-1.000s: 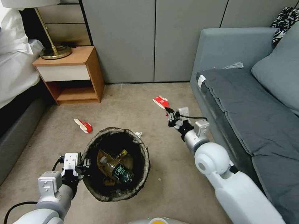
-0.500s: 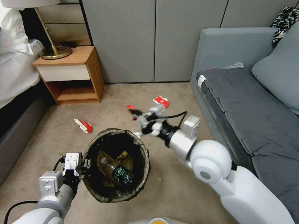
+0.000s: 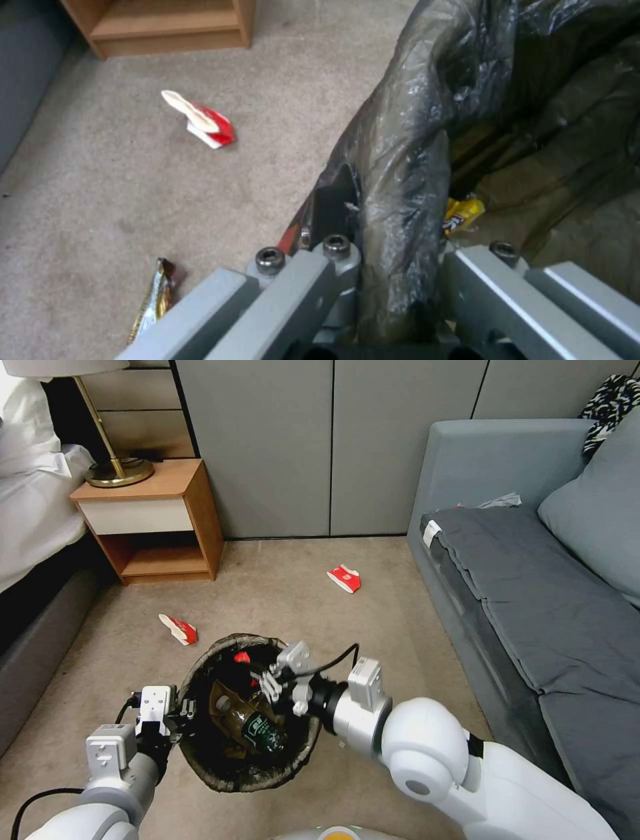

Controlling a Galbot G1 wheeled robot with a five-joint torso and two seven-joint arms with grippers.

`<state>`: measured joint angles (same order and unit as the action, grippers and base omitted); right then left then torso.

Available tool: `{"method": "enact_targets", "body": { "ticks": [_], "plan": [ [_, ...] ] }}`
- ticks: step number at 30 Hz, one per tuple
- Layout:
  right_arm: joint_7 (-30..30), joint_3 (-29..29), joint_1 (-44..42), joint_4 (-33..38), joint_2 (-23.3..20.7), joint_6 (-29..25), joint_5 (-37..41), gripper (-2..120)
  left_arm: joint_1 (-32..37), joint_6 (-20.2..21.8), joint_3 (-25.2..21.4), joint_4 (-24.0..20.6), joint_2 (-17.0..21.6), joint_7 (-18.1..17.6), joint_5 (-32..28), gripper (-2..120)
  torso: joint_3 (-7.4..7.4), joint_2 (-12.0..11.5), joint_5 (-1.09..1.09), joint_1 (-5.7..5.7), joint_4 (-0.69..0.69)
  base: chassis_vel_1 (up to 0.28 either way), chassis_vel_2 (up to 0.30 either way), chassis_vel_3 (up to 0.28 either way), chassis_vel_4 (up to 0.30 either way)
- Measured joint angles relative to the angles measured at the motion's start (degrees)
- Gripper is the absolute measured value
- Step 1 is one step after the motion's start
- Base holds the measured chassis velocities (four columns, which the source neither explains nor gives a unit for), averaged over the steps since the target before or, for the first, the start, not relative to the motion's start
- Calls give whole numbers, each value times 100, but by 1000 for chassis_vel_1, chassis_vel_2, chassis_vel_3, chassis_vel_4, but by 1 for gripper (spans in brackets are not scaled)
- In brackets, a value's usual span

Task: Pick up the trash bin, then pick up the garbage from the floor and place it into the trash bin.

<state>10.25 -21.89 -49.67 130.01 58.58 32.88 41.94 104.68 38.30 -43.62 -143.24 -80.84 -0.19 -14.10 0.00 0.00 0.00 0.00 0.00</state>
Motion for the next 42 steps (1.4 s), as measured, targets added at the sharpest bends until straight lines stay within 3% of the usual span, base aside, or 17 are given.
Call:
{"method": "enact_targets", "body": {
  "ticks": [6, 12, 18, 20, 23, 25, 30, 31, 37, 40, 41, 42],
  "plan": [
    [169, -130, -60, 41, -17, 195, -36, 7, -3, 1, -1, 0, 6, 0, 0, 0, 0, 0, 0, 0, 0, 0, 0, 0, 0],
    [298, -177, -22, 116, -35, 279, 1, 34, 7, 2, -4, 0, -13, 0, 11, 0, 0, 0, 0, 0, 0, 0, 0, 0, 0],
    [378, -246, 155, 143, -31, 294, 123, 48, 13, 3, -11, 0, -19, -1, 11, 0, 0, 0, 0, 0, 1, 0, 0, 0, 0],
    [405, -255, 250, 172, -37, 313, 212, 62, 16, 4, -12, 0, -18, 0, 11, 0, 0, 0, 0, 0, 1, 0, 0, 0, 0],
    [414, -255, 308, 202, -55, 320, 261, 67, 19, 5, -11, 0, -18, 0, 11, 0, 0, 0, -1, 0, 1, 0, 0, 0, 0],
    [418, -236, 351, 239, -82, 320, 298, 80, 22, 5, -11, 0, -19, 0, 11, 0, 0, 0, 0, 0, 1, 0, 0, 0, 0],
    [419, -158, 369, 303, -119, 320, 355, 92, 30, 6, -11, 0, -21, 0, 11, 0, 0, 0, 0, 0, 0, 0, 0, 0, 0],
    [418, 87, 350, 402, -169, 309, 422, 99, 39, 6, -17, 0, -23, 0, 11, 0, 0, 0, 0, 0, 0, 0, 0, 0, 0],
    [531, 985, -13, 431, -387, -10, 349, 100, 50, 6, -18, 0, -65, 0, 22, 0, 0, 0, 0, 0, 1, 0, 0, 0, 0],
    [477, 1855, -795, 193, -403, -432, -715, 100, 38, 6, -18, 0, -95, 0, 25, 0, 0, 0, 1, 0, -1, 0, 0, 0, 0],
    [477, 1855, -795, 193, -403, -432, -715, 100, 38, 6, -18, 0, -95, 0, 25, 0, 0, 0, 1, 0, -1, 0, 0, 0, 0],
    [378, 2237, -1148, 140, -356, -576, -1015, 100, 40, 6, -24, 0, -97, 2, 24, 0, 0, 0, 1, 0, 1, 0, 0, 0, 0]
  ]
}}
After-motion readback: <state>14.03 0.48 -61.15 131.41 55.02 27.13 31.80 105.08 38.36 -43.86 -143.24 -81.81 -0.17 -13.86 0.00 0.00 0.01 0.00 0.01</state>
